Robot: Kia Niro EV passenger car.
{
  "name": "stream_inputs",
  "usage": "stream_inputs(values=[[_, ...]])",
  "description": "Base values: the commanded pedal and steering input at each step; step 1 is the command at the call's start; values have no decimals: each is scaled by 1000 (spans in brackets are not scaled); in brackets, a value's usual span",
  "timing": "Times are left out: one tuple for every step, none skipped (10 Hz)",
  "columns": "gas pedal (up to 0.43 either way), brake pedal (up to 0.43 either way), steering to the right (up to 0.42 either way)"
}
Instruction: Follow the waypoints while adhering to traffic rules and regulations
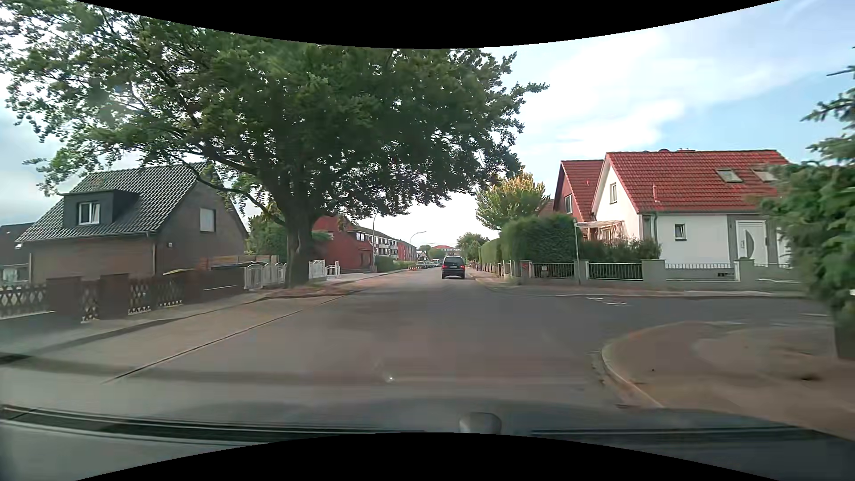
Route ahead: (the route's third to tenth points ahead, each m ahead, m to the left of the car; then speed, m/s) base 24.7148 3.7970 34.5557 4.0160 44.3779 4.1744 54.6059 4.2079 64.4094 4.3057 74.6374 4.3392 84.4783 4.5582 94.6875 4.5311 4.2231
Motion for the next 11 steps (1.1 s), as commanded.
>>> stream_inputs(values=[[0, 0, 0], [0, 0, 3], [0, 0, 4], [0, 0, 4], [0, 0, 4], [0, 0, 4], [0, 0, 4], [0, 0, 4], [0, 0, 4], [0, 0, 4], [0, 0, 4]])
